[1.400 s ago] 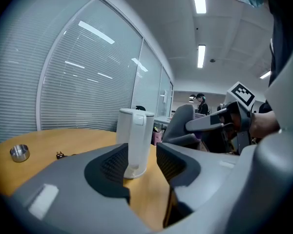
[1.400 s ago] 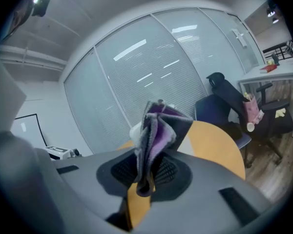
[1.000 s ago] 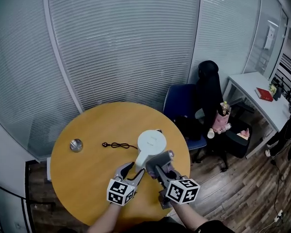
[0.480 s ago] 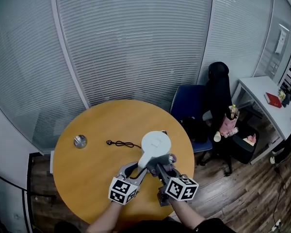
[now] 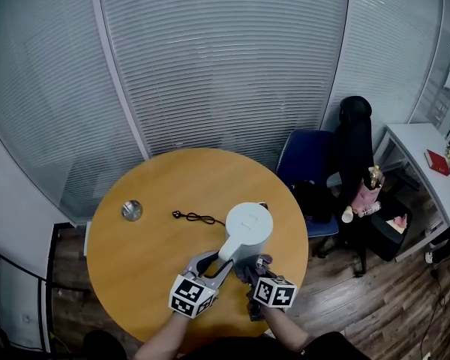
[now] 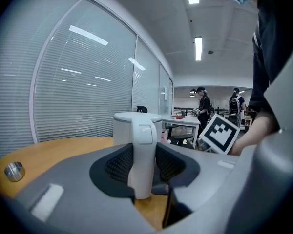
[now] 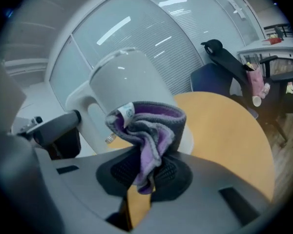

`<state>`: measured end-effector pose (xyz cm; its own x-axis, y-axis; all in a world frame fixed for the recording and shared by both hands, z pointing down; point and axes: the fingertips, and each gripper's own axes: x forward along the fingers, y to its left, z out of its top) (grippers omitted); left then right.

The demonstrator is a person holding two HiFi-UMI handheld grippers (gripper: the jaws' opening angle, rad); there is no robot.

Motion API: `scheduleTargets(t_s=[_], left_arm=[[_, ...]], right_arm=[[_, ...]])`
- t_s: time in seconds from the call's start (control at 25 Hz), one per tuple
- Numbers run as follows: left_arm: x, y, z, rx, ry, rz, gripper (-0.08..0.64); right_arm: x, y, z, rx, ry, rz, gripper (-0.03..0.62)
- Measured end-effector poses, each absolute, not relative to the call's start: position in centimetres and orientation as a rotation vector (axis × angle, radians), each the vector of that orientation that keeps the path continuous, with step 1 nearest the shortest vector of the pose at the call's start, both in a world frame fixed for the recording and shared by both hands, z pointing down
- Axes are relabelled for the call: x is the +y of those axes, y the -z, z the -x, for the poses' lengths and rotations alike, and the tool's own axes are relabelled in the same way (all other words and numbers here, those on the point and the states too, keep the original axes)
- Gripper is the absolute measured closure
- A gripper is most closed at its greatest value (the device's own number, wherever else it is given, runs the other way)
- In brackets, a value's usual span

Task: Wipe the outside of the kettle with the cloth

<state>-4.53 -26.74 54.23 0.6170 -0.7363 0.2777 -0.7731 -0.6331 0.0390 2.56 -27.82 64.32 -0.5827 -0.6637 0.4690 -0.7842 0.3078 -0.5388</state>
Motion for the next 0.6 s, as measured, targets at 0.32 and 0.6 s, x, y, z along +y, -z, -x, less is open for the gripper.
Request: scheduleTargets(t_s=[0.32,0.6], left_arm=[[-26.7,-54.4,4.4,-1.291,-0.341,-2.661,0.407],[-26.8,-54.5,4.6,-1.305,-0.300,-2.648,0.407]], right_arm=[[-27.7,-69.9,-2.7,-2.265,-1.277,-1.277,0.538],[-26.7,-65.0,-5.8,-2.346,-1.243,-1.296,0.538]])
